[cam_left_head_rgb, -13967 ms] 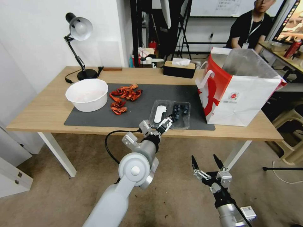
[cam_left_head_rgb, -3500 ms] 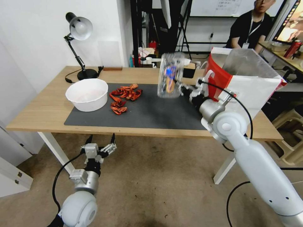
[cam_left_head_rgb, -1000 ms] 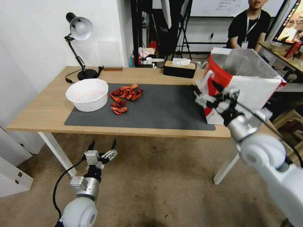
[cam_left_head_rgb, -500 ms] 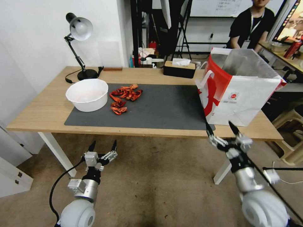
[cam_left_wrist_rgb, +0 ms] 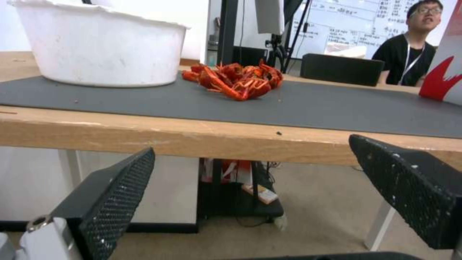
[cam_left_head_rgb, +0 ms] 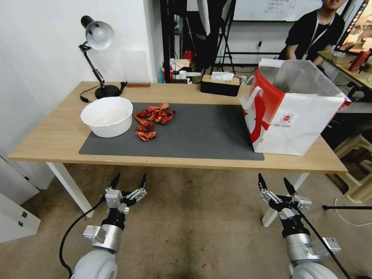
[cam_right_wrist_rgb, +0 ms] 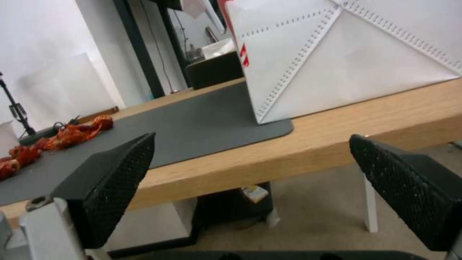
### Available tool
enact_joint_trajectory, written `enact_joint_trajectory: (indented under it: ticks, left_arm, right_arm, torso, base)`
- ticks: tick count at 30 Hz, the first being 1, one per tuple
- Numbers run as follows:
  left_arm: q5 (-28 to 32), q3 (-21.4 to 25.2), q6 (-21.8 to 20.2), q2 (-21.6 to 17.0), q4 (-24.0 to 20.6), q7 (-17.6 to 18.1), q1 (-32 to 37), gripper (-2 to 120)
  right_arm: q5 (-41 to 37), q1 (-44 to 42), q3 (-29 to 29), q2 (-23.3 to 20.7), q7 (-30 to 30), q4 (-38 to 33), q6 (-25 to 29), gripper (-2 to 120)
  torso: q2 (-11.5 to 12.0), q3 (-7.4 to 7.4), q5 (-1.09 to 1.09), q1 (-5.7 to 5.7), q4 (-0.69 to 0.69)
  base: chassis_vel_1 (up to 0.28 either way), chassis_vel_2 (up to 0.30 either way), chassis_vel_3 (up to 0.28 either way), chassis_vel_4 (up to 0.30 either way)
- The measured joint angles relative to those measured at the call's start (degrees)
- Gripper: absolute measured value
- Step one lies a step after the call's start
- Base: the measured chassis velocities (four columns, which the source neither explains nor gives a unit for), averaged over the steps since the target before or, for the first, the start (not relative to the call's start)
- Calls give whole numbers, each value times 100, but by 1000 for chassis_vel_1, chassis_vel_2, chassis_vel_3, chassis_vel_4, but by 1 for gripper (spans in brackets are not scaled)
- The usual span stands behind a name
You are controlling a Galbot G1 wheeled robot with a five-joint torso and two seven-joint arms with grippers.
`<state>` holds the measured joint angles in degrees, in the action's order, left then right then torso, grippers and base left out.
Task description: Close the takeout container lid, then place the container into the takeout bag.
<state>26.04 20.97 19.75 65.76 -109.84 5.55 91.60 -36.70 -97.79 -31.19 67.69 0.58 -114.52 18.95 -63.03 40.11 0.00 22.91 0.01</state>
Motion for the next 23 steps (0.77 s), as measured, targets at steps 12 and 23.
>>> enact_joint_trajectory:
  ticks: [12, 23]
  left_arm:
    - [-13, 4, 1, 3, 2, 16, 6, 100]
    - [-14, 2, 1, 2, 2, 21, 4, 100]
  right_arm:
    - [-17, 28, 14, -20, -8, 7, -24, 100]
    - [-17, 33, 15, -24, -8, 5, -30, 100]
  torso:
    - [1, 0, -1, 0, -1]
    - [1, 0, 0, 0, -1]
  base:
    - [0, 0, 0, 0]
    - [0, 0, 0, 0]
